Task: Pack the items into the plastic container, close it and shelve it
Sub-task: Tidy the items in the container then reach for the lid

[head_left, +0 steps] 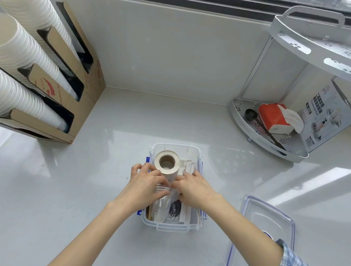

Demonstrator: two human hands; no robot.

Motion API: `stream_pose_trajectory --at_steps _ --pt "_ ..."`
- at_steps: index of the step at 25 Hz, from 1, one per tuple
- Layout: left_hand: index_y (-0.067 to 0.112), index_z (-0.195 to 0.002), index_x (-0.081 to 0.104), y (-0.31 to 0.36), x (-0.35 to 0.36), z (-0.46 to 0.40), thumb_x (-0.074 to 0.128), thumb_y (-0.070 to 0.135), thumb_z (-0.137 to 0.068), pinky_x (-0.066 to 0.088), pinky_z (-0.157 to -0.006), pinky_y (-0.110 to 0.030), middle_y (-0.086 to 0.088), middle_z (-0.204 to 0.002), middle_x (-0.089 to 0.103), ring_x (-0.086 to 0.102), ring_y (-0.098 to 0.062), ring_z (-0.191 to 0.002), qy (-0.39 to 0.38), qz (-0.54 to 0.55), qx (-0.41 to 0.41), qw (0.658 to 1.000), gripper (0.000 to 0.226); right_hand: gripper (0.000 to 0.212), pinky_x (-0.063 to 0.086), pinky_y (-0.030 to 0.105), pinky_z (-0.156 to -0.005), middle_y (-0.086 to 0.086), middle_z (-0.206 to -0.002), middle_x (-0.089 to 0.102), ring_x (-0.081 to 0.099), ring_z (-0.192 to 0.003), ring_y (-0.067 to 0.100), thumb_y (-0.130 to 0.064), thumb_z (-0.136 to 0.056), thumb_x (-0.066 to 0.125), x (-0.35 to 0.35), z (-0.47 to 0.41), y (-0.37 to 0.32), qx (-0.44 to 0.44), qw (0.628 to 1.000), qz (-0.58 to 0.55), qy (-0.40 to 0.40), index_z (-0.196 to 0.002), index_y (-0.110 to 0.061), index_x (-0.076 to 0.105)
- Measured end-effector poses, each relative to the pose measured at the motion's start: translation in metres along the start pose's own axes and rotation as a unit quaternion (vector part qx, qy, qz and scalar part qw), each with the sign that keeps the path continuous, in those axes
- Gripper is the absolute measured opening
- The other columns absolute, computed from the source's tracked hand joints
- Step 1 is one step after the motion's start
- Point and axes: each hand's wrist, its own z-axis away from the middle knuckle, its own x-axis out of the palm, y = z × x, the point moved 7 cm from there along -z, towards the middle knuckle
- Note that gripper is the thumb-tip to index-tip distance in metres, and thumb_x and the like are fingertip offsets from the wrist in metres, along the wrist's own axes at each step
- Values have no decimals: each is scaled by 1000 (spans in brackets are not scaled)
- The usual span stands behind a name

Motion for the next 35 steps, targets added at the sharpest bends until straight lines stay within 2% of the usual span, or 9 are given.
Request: stream_pose_trajectory --at_steps 5,9,13,18,22,26,29,33,35 --pt "27 -104 62 -2 0 -1 51 44 -83 3 -93 -30 11 -109 62 34 -13 -119 -8 5 -5 1000 29 34 30 39 -96 9 -120 56 50 -115 28 -9 -86 49 1 -2 -2 6 1000 24 18 -118 -17 55" --pt "26 -104 61 -4 0 2 50 41 -83 2 -94 -29 9 -110 61 32 -12 -121 -14 19 -8 1000 28 31 30 35 -86 10 -115 58 56 -110 28 -2 -86 45 0 -3 -2 1 999 32 34 -110 -14 61" --pt "25 -104 61 -4 0 1 50 37 -85 3 -97 -30 7 -107 61 32 -14 -121 -17 33 -12 999 26 28 32 35 -94 11 -117 59 59 -105 31 -6 -88 45 -2 -3 -2 -10 999 43 13 -108 -13 65" --pt "29 -107 61 -1 -3 1 47 36 -87 1 -96 -27 6 -106 59 33 -15 -119 -25 37 5 999 25 28 35 36 -94 14 -117 56 57 -108 32 -1 -87 44 -3 -3 0 -14 999 45 -5 -107 -6 63" --pt "33 -110 60 -2 -1 -3 44 33 -89 1 -104 -32 9 -93 47 32 -16 -119 -40 33 -1 999 26 30 35 36 -93 16 -118 55 56 -108 33 4 -86 40 -7 -1 0 -14 999 38 3 -108 -2 60" --pt "33 -114 58 0 5 -6 41 35 -90 2 -112 -41 3 -107 55 32 -18 -121 -67 -26 -3 997 29 32 31 34 -98 13 -120 55 54 -109 31 4 -85 44 -5 0 2 -20 999 28 3 -108 -7 63" --pt "31 -116 57 1 7 -6 41 35 -90 -1 -113 -44 3 -113 56 30 -18 -123 -72 -45 -5 996 31 35 32 31 -98 6 -121 56 53 -109 29 4 -84 44 -11 6 10 -9 996 -74 53 -108 -12 63" --pt "24 -122 50 6 8 -7 42 31 -89 -2 -113 -42 2 -119 53 29 -19 -126 -61 -39 -2 997 35 27 38 32 -94 6 -118 54 52 -109 24 -9 -87 50 -33 32 39 78 941 -250 215 -111 -14 60" --pt "23 -122 49 13 7 -8 42 32 -88 -1 -110 -38 2 -119 53 30 -19 -125 -47 -24 11 999 36 27 41 33 -91 6 -114 49 53 -104 25 -23 -87 54 -27 47 51 143 921 -303 196 -113 -15 55"
